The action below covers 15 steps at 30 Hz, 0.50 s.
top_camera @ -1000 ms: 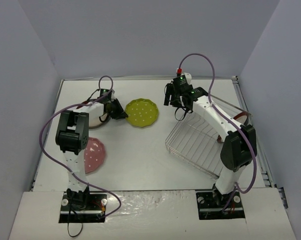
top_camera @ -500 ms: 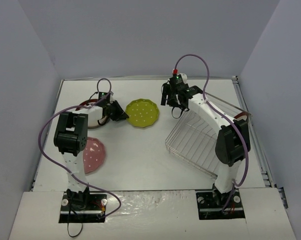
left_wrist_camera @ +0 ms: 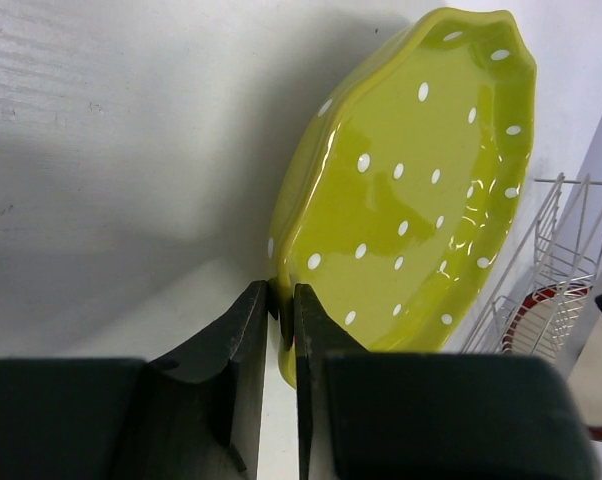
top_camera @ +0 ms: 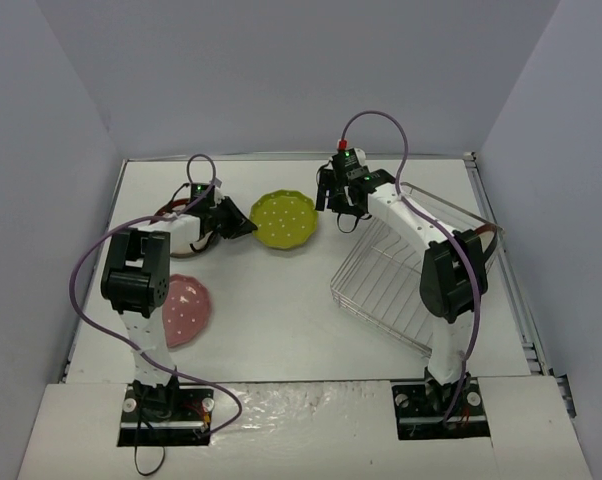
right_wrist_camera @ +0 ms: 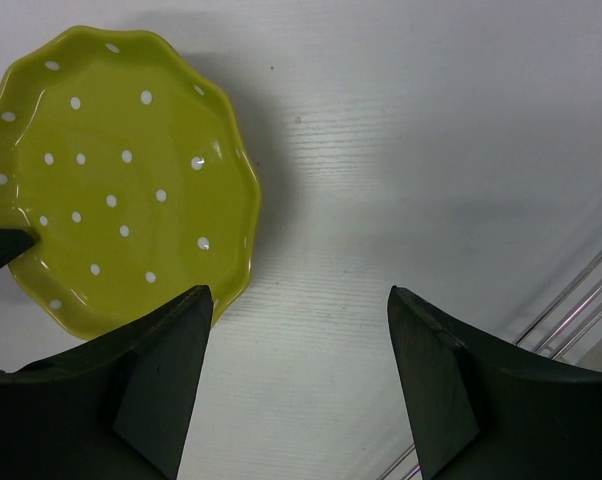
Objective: Load the plates into the dish rack
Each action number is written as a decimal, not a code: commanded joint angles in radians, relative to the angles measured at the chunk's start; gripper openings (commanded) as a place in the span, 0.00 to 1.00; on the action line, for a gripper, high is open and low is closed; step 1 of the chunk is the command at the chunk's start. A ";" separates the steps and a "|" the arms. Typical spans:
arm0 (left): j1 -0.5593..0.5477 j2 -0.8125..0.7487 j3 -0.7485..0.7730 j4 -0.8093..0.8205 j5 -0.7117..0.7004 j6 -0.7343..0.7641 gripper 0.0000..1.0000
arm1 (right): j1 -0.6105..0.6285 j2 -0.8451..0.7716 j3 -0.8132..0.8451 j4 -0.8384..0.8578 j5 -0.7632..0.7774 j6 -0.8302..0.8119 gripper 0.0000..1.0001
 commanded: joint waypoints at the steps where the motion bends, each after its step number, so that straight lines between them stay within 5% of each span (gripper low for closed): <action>1: 0.014 -0.135 0.039 0.183 0.105 -0.062 0.00 | 0.002 0.014 0.064 0.024 -0.024 -0.014 0.68; 15: 0.018 -0.165 0.066 0.167 0.114 -0.062 0.00 | -0.008 0.072 0.086 0.081 -0.154 0.023 0.73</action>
